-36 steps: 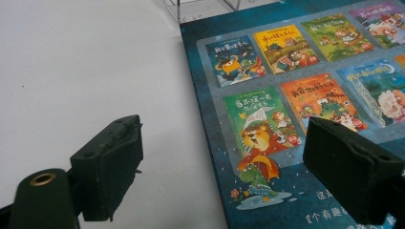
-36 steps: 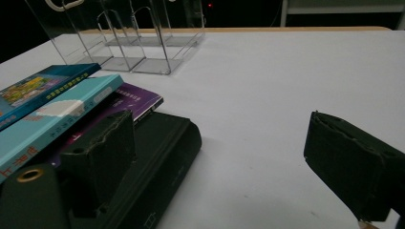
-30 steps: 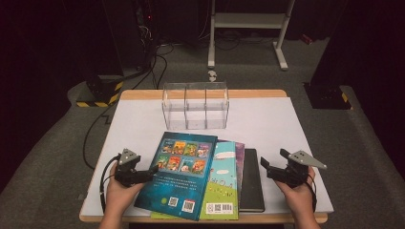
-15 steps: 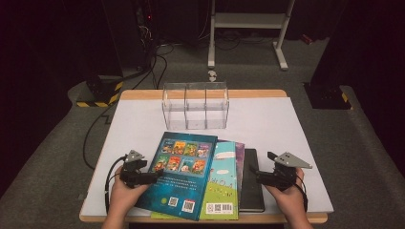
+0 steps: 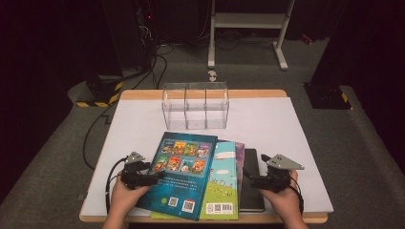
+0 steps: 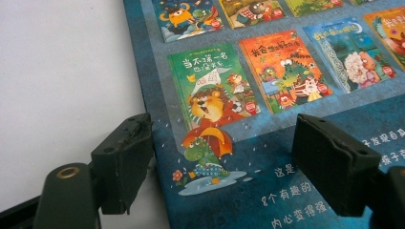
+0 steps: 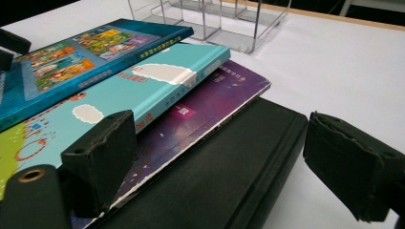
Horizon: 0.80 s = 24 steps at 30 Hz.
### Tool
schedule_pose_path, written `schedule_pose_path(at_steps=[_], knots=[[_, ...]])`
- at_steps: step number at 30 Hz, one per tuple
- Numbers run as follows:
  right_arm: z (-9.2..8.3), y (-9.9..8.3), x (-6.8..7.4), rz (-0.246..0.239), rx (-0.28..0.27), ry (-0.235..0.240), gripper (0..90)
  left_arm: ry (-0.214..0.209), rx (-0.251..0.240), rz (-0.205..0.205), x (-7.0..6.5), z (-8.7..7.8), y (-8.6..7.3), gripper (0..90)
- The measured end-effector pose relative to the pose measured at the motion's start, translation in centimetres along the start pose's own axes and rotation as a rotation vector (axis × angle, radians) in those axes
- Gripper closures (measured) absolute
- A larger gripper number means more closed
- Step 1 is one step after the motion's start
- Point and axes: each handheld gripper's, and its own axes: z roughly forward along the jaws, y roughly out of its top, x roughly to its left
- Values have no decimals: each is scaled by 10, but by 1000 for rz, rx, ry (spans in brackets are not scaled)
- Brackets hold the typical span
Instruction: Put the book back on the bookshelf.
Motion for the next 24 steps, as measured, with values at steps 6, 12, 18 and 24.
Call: schedule_pose_path(at_steps=[6,12,18,24], knots=[[0,1,1,7,6,2,133,-3,0,-7,0,0,0,224],[0,2,3,10,1,2,136,-5,1,3,1,-1,-1,236],[0,3,3,15,-1,12,126,-8,-3,11,0,-2,-1,242],[2,2,4,10,1,15,140,-11,0,24,0,-3,-2,244]])
